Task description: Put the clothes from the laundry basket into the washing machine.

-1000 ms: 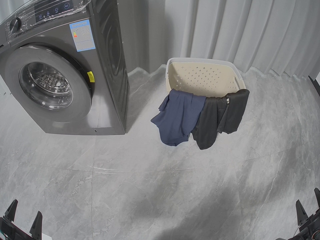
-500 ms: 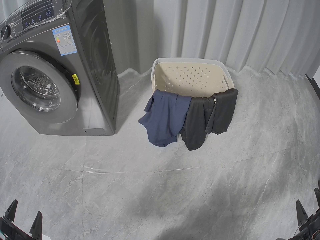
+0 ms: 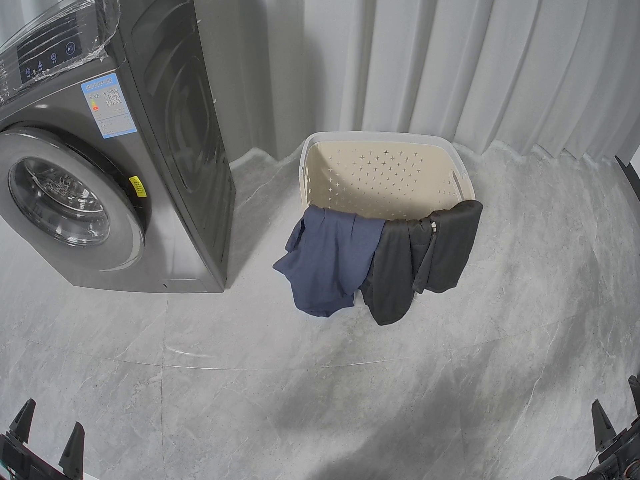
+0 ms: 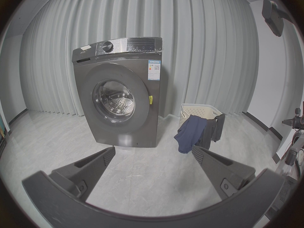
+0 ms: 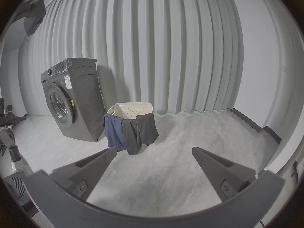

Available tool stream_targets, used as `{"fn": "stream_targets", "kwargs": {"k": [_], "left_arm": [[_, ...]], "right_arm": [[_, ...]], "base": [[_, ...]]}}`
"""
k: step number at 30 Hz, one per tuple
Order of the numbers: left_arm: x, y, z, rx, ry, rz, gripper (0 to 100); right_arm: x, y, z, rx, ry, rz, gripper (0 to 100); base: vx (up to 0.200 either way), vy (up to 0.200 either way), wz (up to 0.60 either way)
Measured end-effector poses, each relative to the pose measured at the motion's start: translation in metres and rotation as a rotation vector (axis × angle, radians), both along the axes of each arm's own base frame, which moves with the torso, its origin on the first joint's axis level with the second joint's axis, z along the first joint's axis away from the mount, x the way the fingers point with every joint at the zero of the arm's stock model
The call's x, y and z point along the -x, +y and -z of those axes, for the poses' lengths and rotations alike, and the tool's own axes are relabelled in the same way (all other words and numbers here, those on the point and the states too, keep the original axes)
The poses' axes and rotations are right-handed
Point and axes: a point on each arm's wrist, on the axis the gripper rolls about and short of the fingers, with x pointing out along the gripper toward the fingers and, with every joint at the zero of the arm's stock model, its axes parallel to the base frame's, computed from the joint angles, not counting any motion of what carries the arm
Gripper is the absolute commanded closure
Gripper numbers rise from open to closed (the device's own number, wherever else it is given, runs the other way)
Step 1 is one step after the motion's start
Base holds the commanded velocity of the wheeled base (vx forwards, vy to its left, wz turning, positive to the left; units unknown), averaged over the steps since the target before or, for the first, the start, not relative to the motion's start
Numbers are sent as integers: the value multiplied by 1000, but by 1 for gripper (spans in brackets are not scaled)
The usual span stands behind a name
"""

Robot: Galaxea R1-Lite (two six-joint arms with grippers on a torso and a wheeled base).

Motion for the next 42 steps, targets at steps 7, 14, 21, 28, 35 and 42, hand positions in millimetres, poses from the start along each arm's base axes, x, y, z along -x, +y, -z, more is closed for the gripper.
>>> {"fn": "stream_targets", "kwargs": {"k": [7, 14, 21, 28, 35, 42], "left_arm": [[0, 0, 0, 0, 1, 1, 0], [0, 0, 0, 0, 0, 0, 0], [0, 0, 0, 0, 1, 0, 0], [0, 0, 0, 0, 0, -1, 0], [0, 0, 0, 0, 0, -2, 0], [0, 0, 0, 0, 1, -2, 0]], "right_arm": [[0, 0, 0, 0, 0, 0, 0], [0, 0, 0, 0, 0, -1, 0], [0, 0, 0, 0, 0, 0, 0], [0, 0, 0, 0, 0, 0, 0], [0, 0, 0, 0, 0, 0, 0], [0, 0, 0, 0, 0, 0, 0]], "base": [[0, 0, 0], [0, -200, 0], [0, -200, 0], [0, -29, 0], [29, 0, 0], [200, 0, 0]]}}
